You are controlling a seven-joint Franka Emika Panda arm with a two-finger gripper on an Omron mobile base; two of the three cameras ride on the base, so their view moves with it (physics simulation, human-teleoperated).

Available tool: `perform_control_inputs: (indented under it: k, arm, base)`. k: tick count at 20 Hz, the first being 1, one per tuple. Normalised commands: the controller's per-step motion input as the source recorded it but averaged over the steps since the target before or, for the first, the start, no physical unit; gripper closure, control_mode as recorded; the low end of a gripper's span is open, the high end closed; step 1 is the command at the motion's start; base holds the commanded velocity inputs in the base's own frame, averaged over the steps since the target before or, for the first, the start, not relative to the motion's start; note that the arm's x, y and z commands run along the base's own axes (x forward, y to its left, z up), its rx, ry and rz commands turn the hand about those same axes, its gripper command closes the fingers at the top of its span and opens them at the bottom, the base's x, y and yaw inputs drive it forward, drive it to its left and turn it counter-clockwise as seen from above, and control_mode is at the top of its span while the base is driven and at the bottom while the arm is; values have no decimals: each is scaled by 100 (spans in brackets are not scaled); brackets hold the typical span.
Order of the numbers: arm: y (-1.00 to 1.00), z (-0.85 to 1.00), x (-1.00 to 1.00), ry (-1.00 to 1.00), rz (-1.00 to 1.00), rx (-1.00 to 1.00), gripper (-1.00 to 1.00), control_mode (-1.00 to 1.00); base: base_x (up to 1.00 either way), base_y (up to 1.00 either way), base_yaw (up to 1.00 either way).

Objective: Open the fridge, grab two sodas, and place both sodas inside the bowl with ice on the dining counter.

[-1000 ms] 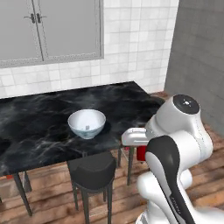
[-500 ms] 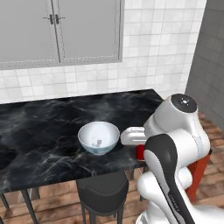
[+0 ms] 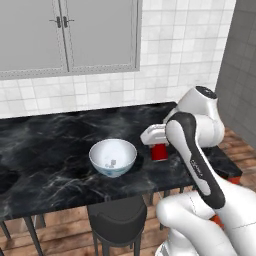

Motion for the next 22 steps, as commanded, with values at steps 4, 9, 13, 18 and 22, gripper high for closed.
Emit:
perform_control_inputs:
  k: [4,9,13,18,22]
  arm:
    - [6,1,81,26,19,0,100,-100]
    - [37,0,54,28,8,-7,100,-100]
    - [61,-16,41,28,0,-16,100,-100]
    - [60,-32,38,25,0,-19,100,-100]
    - [37,-45,24,20,0,-19,100,-100]
  base:
    - [0,0,0]
    - [0,0,0]
    - [0,0,0]
    - [0,0,0]
    - [0,0,0]
